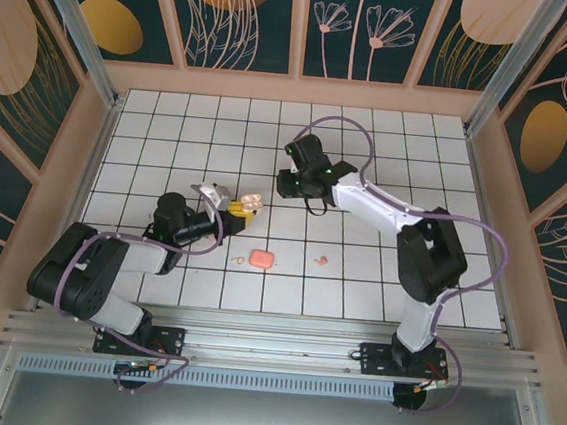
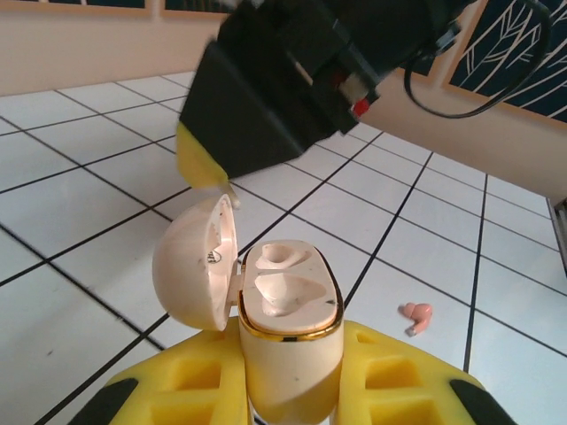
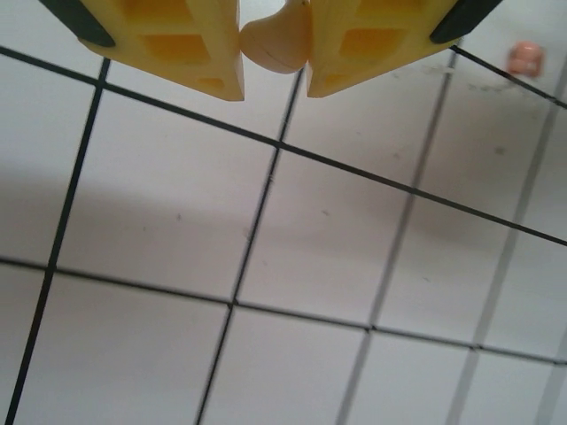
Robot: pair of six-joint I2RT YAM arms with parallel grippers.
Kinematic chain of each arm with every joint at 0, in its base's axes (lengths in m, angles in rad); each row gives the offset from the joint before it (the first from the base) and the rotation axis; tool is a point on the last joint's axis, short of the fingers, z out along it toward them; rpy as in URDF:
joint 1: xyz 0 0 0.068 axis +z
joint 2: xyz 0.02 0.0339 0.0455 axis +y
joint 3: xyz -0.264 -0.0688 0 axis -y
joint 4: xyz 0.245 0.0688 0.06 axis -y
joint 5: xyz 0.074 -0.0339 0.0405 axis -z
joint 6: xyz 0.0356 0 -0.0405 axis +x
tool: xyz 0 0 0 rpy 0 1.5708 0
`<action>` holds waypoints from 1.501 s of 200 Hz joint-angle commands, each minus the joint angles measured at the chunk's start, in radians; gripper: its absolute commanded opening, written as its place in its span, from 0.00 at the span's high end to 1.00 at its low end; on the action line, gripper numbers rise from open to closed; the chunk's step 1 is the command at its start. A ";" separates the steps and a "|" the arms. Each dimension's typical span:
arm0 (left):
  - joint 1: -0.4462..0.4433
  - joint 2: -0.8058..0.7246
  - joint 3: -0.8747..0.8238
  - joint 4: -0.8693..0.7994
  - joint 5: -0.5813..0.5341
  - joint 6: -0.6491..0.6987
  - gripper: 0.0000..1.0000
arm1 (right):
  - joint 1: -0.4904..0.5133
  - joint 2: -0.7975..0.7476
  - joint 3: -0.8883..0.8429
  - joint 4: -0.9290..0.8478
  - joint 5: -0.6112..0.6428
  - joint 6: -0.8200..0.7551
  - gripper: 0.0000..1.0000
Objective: Insert the wireless bluetooth earbuds into the charging case
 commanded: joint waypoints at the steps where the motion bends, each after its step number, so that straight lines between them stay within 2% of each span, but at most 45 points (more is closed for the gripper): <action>1: -0.034 0.047 0.034 0.105 -0.026 -0.046 0.94 | 0.024 -0.105 -0.072 0.176 0.055 -0.011 0.77; 36: -0.065 0.113 0.048 0.215 -0.040 -0.107 0.94 | 0.076 -0.228 -0.194 0.313 0.125 -0.076 0.77; 87: -0.074 0.148 0.082 0.278 -0.038 -0.153 0.94 | 0.123 -0.307 -0.291 0.439 0.132 -0.116 0.77; 300: -0.075 0.067 0.102 0.289 -0.069 -0.172 0.93 | 0.158 -0.337 -0.362 0.476 0.173 -0.155 0.77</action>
